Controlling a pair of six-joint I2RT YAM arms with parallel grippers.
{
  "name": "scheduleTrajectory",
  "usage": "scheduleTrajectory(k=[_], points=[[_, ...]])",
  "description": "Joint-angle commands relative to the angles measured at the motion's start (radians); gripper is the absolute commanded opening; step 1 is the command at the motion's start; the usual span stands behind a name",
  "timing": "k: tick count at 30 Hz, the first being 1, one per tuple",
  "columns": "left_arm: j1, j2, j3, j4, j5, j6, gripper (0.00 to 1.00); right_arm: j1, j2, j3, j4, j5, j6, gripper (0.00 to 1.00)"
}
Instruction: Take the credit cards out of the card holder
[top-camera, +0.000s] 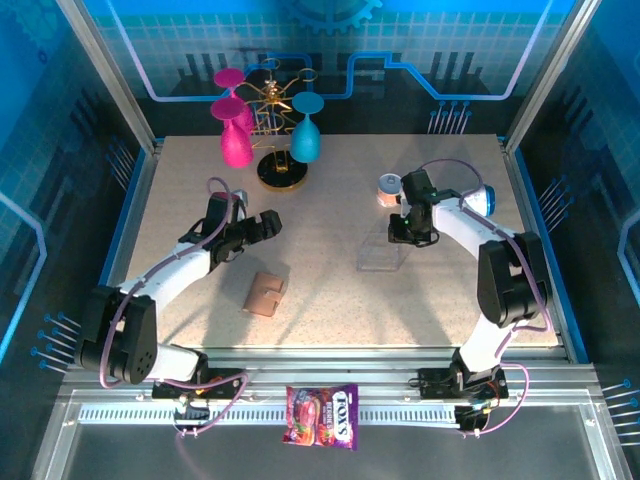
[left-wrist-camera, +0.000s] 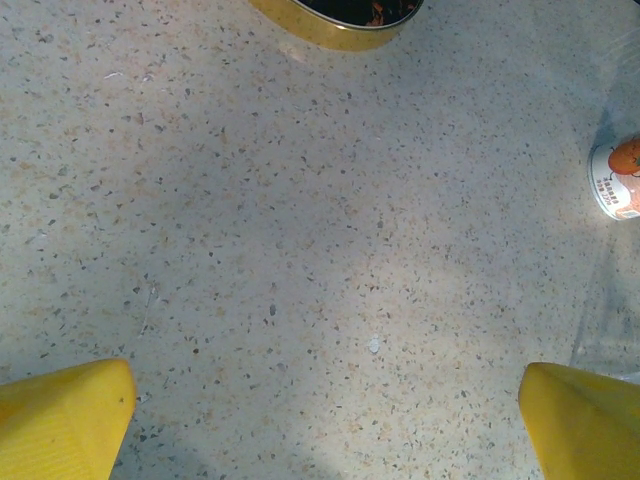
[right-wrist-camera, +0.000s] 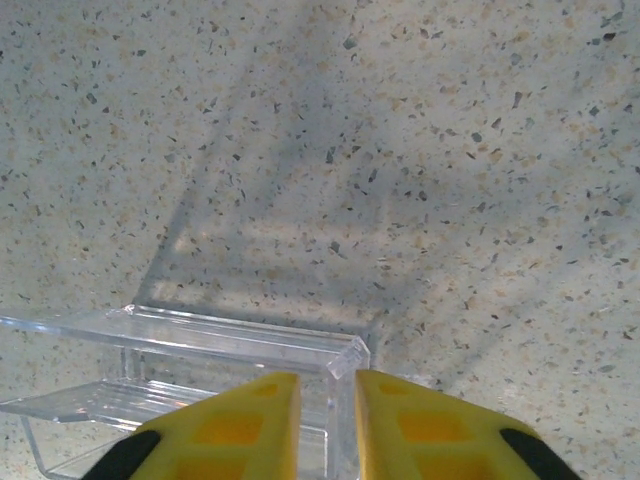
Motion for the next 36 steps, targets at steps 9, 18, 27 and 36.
scheduleTrajectory(k=[9,18,27,36], points=[[-0.006,0.028,0.038,0.011,0.008,-0.017,0.99,0.013,0.01,0.027,-0.027,0.019,0.014,0.1],[-0.006,0.015,0.037,-0.002,0.006,-0.016,0.99,0.078,-0.01,0.076,-0.054,0.082,0.067,0.05],[-0.006,-0.011,0.003,-0.01,0.009,-0.018,0.99,0.249,0.061,0.211,-0.047,0.248,0.234,0.0],[-0.007,-0.047,-0.022,-0.042,0.016,-0.02,0.99,0.359,0.246,0.429,-0.1,0.362,0.303,0.0]])
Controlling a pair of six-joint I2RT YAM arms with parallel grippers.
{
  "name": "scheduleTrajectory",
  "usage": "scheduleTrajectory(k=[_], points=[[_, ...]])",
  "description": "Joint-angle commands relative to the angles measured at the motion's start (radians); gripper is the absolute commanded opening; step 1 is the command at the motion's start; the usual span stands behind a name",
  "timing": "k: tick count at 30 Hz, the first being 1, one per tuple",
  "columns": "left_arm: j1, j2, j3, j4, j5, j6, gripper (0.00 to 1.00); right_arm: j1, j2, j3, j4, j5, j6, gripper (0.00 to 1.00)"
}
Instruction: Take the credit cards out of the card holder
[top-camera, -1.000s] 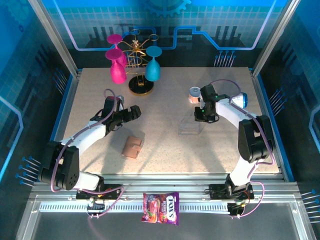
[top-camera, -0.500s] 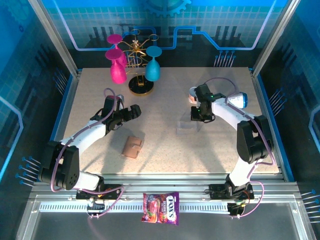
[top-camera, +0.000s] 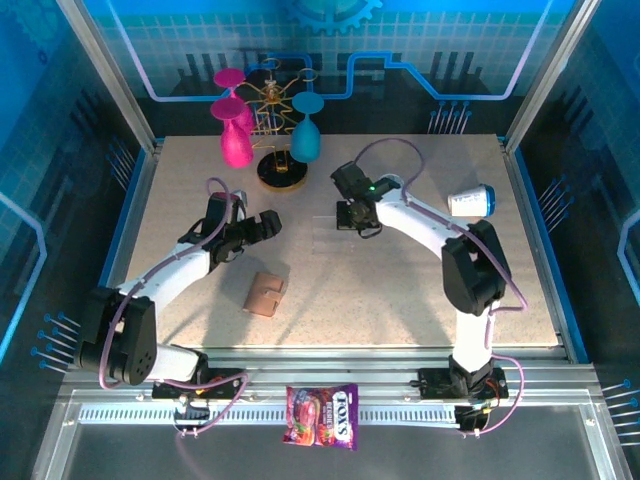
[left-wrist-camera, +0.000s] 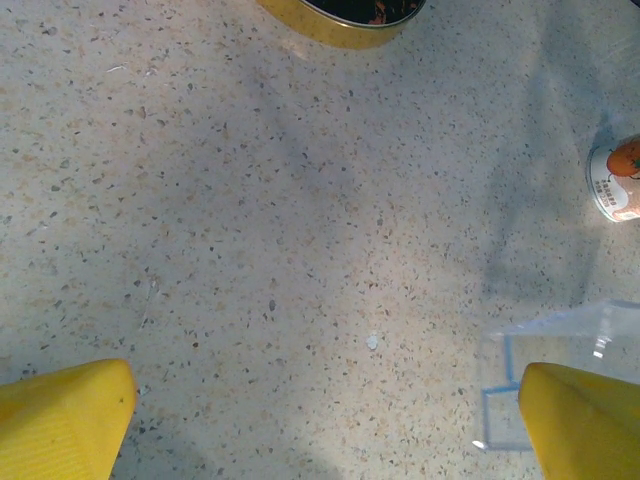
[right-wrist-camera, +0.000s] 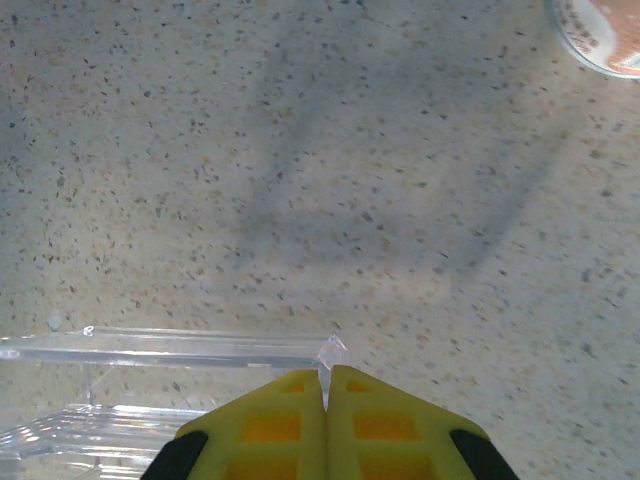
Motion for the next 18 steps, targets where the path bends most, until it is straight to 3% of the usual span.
scheduleTrajectory(k=[1,18], points=[[-0.006,-0.033,-0.023,-0.028,0.014,-0.014,0.99,0.016,0.055,0.082,-0.051,0.075,0.048,0.0],[-0.006,0.025,0.014,-0.033,0.04,-0.022,0.99,0.003,0.092,0.043,0.034,0.114,0.053,0.0]])
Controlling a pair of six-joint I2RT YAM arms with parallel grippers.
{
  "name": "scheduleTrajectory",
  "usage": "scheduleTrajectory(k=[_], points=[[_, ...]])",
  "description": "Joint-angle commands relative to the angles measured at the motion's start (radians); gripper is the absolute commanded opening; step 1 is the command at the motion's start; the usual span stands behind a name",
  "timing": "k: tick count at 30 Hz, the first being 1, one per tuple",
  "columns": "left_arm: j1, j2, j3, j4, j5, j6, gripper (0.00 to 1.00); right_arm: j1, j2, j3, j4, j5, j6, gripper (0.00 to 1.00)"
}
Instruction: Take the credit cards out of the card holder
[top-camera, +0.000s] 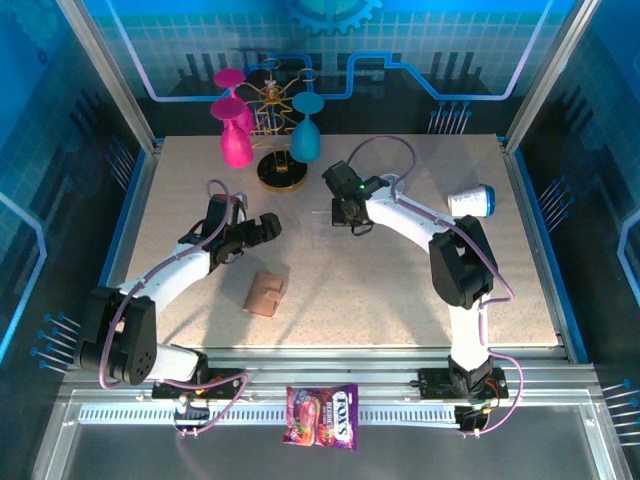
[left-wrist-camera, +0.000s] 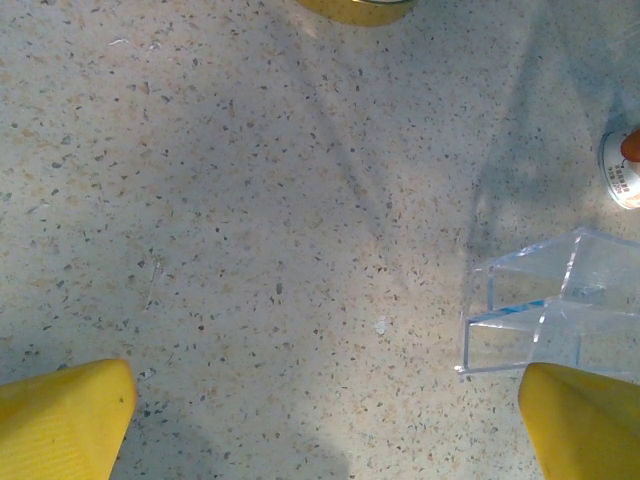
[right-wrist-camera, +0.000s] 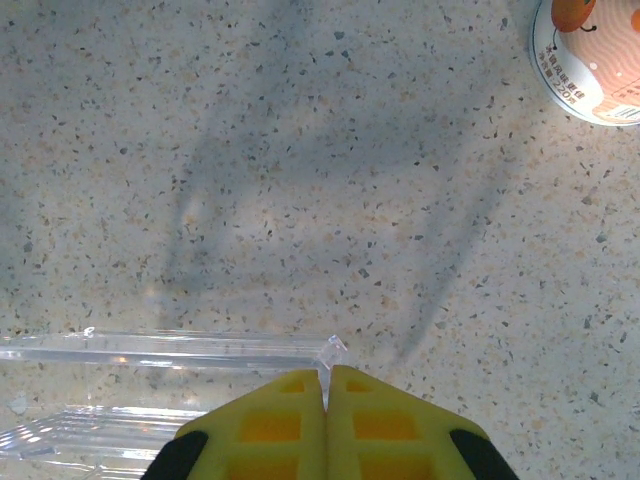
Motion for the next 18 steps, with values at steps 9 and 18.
scheduleTrajectory(k=[9,18], points=[[-0.006,0.02,0.028,-0.022,0.035,-0.023,0.99,-0.018,0.02,-0.074,0.073,-0.004,0.024,0.02],[-0.007,0.016,0.028,-0.044,0.042,-0.038,0.99,-0.023,-0.002,-0.088,0.078,-0.004,0.014,0.15]])
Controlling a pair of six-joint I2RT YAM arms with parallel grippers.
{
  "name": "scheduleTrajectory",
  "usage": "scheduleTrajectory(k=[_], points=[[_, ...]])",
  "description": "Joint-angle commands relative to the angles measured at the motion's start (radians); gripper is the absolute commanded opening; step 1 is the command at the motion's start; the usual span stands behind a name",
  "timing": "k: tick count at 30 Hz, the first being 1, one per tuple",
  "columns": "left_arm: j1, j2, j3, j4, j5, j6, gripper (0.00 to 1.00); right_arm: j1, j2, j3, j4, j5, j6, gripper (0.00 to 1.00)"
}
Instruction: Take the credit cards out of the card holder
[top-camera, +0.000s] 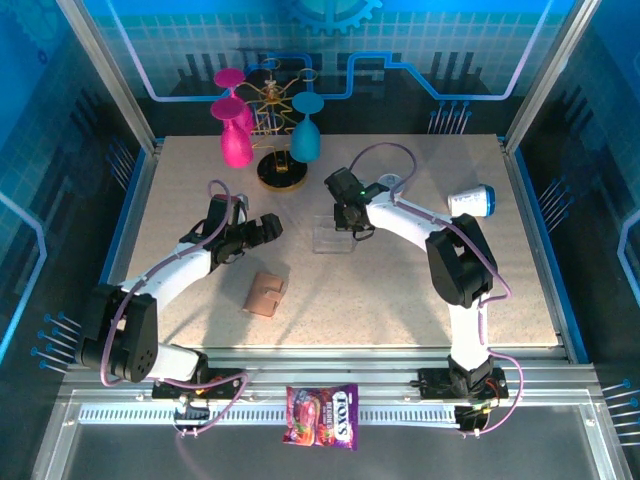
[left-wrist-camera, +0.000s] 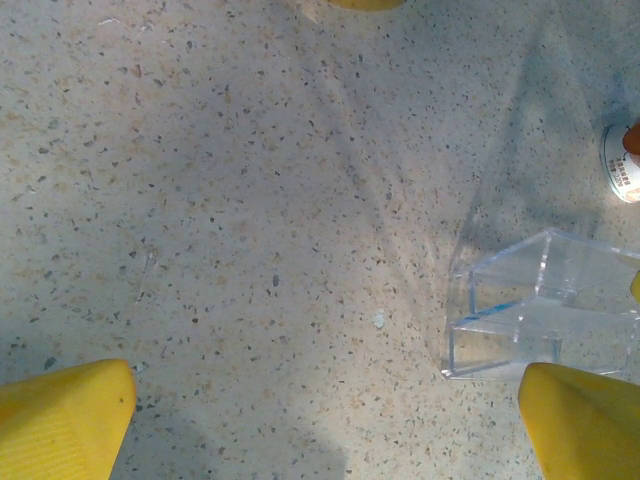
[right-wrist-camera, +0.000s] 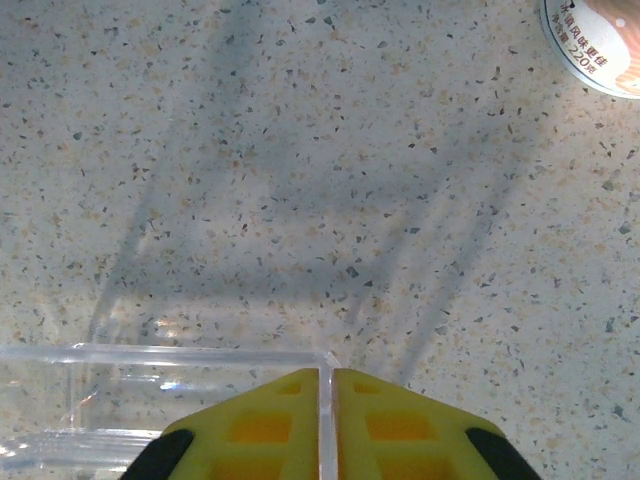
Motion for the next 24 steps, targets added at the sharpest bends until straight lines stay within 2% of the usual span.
scheduleTrajectory(k=[1,12,15,22,24], points=[[-0.008,0.005,0.031,-0.045,0.025,-0.022,0.99,-0.015,-0.016,-0.015,0.007,0.001,0.009,0.15],[-0.053,0.042,0.106,-0.253,0.032,0.069,0.99,-0.024,-0.102,-0.031,-0.004,-0.019,-0.001,0.22],[-0.079,0.065,0.122,-0.329,0.009,0.098,0.94,-0.03,-0.138,-0.048,0.005,-0.032,-0.014,0.23],[-0.141,0.11,0.124,-0.454,-0.039,0.099,0.96,-0.068,-0.19,-0.075,0.012,-0.08,-0.034,0.25],[-0.161,0.123,0.127,-0.488,-0.058,0.092,0.99,-0.076,-0.201,-0.085,0.021,-0.097,-0.045,0.26]])
